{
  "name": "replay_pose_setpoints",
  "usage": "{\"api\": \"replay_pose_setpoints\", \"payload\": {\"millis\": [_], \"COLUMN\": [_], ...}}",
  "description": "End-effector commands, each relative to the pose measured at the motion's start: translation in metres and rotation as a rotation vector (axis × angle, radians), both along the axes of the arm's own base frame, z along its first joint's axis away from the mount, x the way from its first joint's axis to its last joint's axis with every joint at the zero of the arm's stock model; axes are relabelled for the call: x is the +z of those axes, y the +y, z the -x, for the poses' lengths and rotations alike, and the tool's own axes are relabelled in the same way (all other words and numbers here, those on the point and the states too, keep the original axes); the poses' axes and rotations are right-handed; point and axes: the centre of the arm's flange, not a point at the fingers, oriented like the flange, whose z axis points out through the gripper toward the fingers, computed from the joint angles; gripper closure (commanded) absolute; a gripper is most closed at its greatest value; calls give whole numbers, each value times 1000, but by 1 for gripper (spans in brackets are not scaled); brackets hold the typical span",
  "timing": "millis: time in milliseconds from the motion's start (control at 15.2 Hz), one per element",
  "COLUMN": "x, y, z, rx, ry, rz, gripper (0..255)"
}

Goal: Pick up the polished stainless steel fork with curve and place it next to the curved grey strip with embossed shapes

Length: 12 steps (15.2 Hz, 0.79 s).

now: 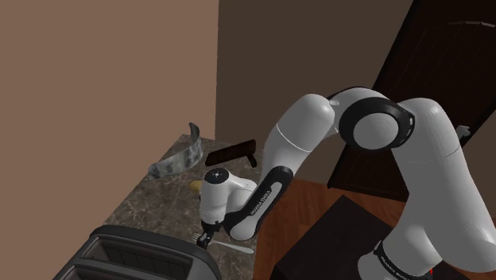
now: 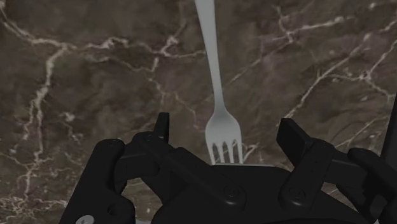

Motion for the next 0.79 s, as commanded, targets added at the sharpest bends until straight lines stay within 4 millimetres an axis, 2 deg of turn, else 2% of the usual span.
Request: {"api": "replay_pose_setpoints", "payload": {"millis": [0, 396, 462, 726], "x": [-4, -4, -4, -4], "y": [1, 1, 1, 0], "z": [-1, -1, -1, 0], "rx": [0, 0, 0, 0], "ry": [0, 0, 0, -1], "rz": [0, 0, 0, -1], "gripper": [0, 0, 255, 255]}}
